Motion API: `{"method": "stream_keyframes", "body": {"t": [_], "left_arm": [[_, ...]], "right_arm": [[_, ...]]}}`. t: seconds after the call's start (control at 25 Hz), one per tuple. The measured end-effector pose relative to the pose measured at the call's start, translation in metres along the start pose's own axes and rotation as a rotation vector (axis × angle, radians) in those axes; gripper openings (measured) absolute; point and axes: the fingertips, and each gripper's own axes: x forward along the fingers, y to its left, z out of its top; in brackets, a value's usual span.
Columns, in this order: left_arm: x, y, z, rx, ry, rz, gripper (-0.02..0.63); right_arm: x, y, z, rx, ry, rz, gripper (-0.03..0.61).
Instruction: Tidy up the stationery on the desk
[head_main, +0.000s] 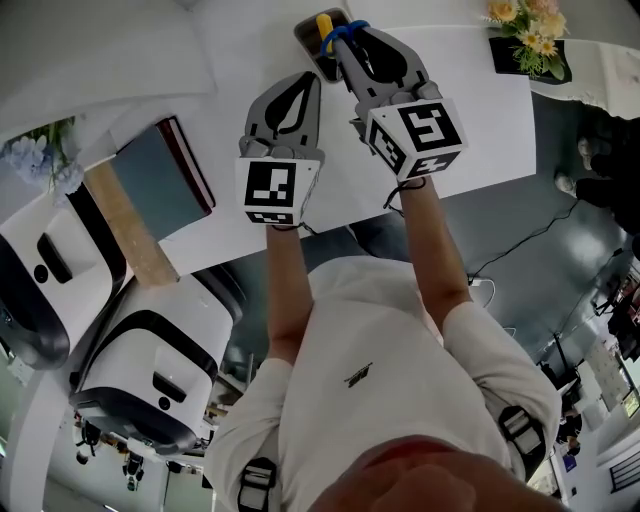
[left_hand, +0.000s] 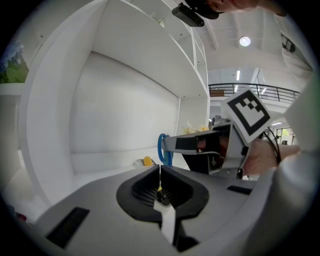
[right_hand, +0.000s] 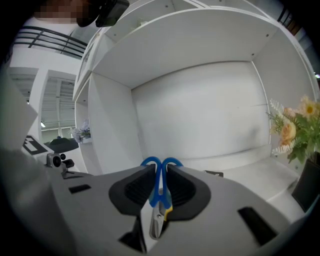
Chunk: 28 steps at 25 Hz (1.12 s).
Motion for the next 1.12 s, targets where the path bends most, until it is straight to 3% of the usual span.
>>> {"method": "stream_keyframes", "body": {"t": [0.48, 0.6, 0.64, 0.88, 1.12], "left_arm": [[0.007, -0.003, -0.001, 0.002, 0.004, -0.002, 0.0], [0.008, -0.005, -0.003, 0.001, 0.007, -0.009, 0.0], [0.008, -0.005, -0.004, 0.001, 0.007, -0.012, 0.0], [0.006, -0.004, -0.001, 0.003, 0.003, -0.008, 0.0], [0.001, -0.006, 0.004, 0.015, -0.001, -0.01, 0.0]], "right_arm": [[0.019, -0.006, -0.038, -0.048, 0.115, 0.002, 0.063], [0.018, -0.005, -0.042, -0.065, 0.131, 0.009, 0.157], [0.018, -0.004, -0.042, -0.068, 0.133, 0.013, 0.16], [0.004, -0.001, -0.038, -0.08, 0.127, 0.014, 0.155], [-0.018, 0.001, -0.033, -0.09, 0.105, 0.003, 0.108]]}}
